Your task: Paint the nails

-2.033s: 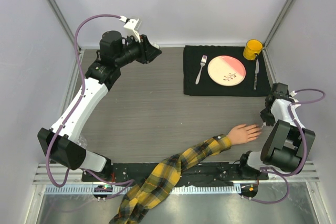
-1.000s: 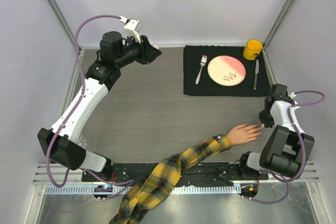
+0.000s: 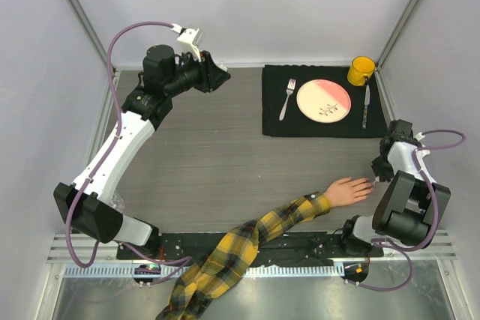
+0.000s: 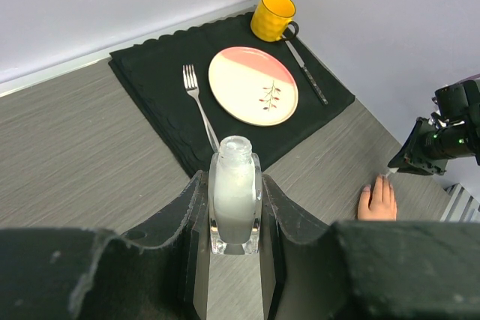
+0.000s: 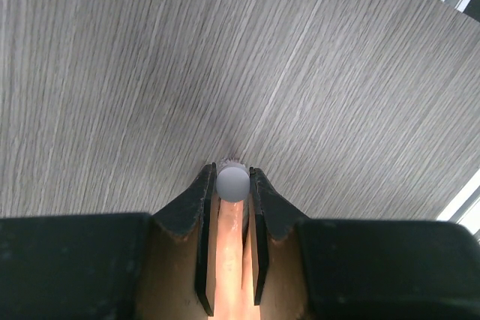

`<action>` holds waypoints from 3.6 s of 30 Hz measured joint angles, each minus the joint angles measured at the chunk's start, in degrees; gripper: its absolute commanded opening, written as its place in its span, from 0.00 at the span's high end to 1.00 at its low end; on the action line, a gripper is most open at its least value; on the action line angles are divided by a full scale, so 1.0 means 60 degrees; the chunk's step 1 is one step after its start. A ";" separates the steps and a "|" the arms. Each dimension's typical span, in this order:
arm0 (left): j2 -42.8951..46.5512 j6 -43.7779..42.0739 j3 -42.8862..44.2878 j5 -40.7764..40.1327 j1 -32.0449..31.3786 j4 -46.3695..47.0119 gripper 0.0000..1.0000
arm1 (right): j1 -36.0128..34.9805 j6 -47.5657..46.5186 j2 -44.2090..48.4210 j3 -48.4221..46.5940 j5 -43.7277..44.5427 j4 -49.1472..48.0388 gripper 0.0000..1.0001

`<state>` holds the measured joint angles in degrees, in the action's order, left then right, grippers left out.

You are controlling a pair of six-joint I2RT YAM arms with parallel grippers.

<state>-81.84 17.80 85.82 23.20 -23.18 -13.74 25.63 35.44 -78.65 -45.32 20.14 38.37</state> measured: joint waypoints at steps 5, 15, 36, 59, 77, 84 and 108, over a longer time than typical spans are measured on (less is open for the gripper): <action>0.0000 0.0033 -0.0004 0.0000 0.0000 0.0033 1.00 | -0.0219 0.0069 0.0215 0.0000 -0.0084 0.0135 1.00; 0.0000 0.0146 -0.0102 0.0000 0.0000 0.0106 1.00 | -0.0321 0.0149 0.0470 0.0011 -0.0138 0.0448 1.00; 0.0102 0.0138 -0.0135 0.0000 0.0000 0.0102 1.00 | 0.0058 -0.0011 0.0102 -0.0047 0.0277 0.0361 1.00; 0.0127 0.0138 -0.0149 0.0000 0.0000 0.0106 1.00 | 0.0015 -0.0142 0.0397 -0.0171 -0.0251 0.0437 1.00; 0.0168 0.0138 -0.0149 0.0069 0.0000 0.0106 1.00 | -0.0011 -0.0095 0.0725 0.0040 -0.0302 0.0688 1.00; 0.0168 0.0135 -0.0149 0.0066 0.0000 0.0102 1.00 | -0.0011 -0.0098 0.0386 0.0033 -0.0226 0.0484 1.00; 0.0168 -0.0022 -0.0149 0.0066 0.0000 0.0015 1.00 | -0.0007 -0.0120 -0.0106 -0.0182 0.0127 0.0076 1.00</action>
<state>-80.84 17.67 84.93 23.59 -23.18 -13.65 25.58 34.72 -79.29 -46.41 20.91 38.83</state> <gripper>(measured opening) 0.294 0.222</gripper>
